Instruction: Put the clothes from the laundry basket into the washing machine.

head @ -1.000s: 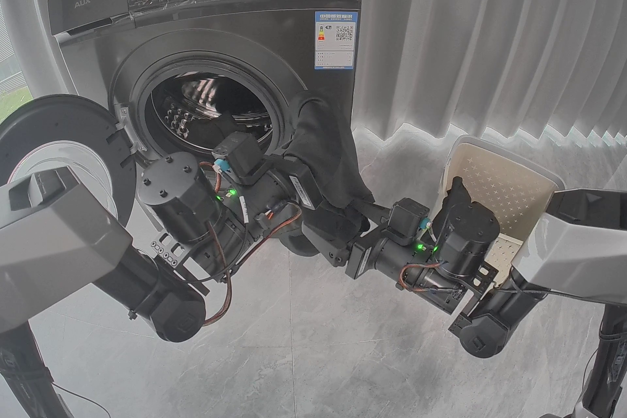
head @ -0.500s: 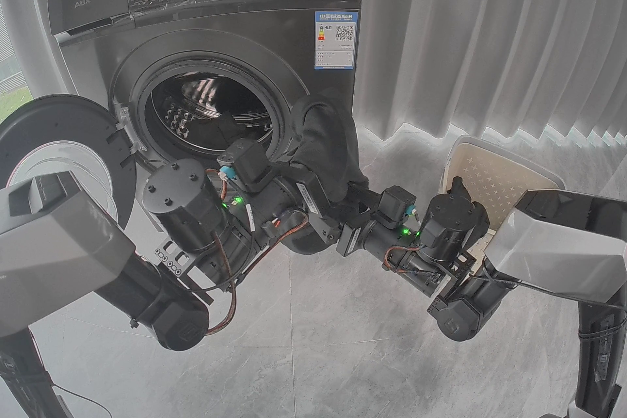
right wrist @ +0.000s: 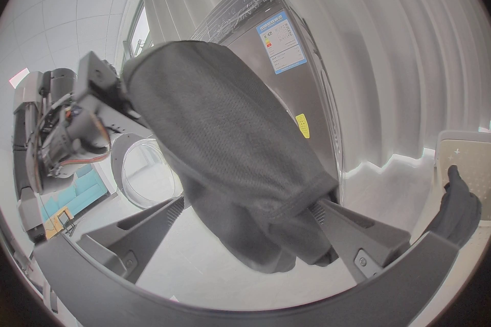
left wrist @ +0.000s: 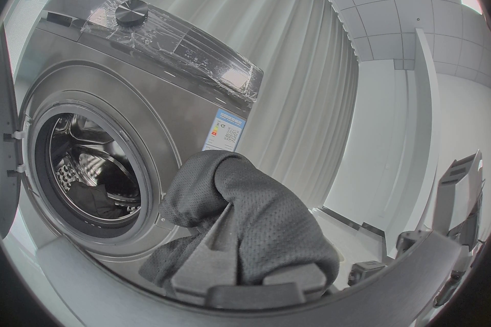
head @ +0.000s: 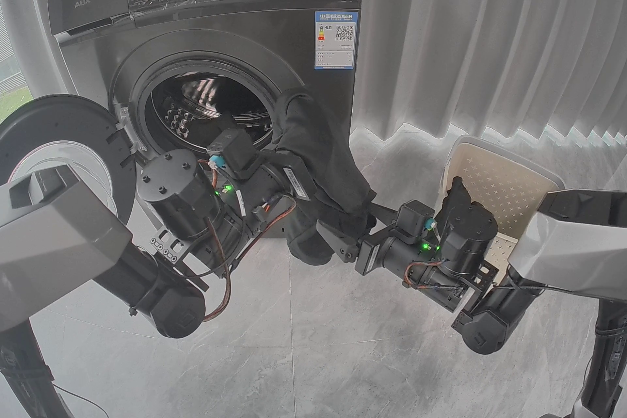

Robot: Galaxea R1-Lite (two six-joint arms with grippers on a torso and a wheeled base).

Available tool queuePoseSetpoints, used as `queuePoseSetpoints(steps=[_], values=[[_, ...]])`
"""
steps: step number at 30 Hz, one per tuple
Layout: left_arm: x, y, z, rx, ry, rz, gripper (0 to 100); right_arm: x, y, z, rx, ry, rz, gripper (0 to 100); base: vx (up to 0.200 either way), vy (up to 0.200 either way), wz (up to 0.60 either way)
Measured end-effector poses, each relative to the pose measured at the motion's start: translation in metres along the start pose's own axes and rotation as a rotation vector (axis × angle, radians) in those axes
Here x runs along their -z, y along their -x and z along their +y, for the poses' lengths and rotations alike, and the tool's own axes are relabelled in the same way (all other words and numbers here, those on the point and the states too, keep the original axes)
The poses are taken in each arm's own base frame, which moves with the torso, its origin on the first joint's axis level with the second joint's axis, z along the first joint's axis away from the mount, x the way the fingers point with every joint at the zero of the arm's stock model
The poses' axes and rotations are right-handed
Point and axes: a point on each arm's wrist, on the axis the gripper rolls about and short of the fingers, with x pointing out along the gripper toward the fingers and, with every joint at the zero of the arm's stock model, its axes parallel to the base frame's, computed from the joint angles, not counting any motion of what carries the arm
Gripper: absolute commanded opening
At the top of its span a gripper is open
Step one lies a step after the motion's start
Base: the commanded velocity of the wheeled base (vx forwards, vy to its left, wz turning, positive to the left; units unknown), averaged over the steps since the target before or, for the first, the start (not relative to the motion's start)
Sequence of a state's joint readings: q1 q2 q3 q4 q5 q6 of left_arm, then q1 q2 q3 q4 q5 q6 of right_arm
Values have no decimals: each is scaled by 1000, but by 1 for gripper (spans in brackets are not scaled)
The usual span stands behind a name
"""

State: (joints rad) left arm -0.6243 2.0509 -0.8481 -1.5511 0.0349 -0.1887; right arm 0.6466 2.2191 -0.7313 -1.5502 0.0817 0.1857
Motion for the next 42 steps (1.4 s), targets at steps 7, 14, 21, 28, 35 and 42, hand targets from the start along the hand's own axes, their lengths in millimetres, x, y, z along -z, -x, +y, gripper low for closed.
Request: queuePoseSetpoints(steps=[7, 14, 21, 28, 35, 42], values=[[-1, -4, 8, -23, -6, -12, 0, -7, 27, 6, 0, 5, 41, 100, 0, 0, 0], [0, -4, 8, -26, -6, -12, 0, -25, 24, 7, -11, 18, -20, 100, 0, 0, 0], [1, -3, 7, -24, -5, -7, 0, -25, -1, 6, -63, 43, -67, 100, 0, 0, 0], [0, -2, 4, -21, -2, -6, 0, -4, -29, 8, -112, 64, -69, 100, 0, 0, 0], [1, -1, 0, -25, 2, -5, 0, -3, -54, -16, -72, 80, -133, 100, 0, 0, 0], [2, 0, -6, -13, 8, 1, 0, 10, -62, -23, -63, 80, -123, 100, 0, 0, 0]])
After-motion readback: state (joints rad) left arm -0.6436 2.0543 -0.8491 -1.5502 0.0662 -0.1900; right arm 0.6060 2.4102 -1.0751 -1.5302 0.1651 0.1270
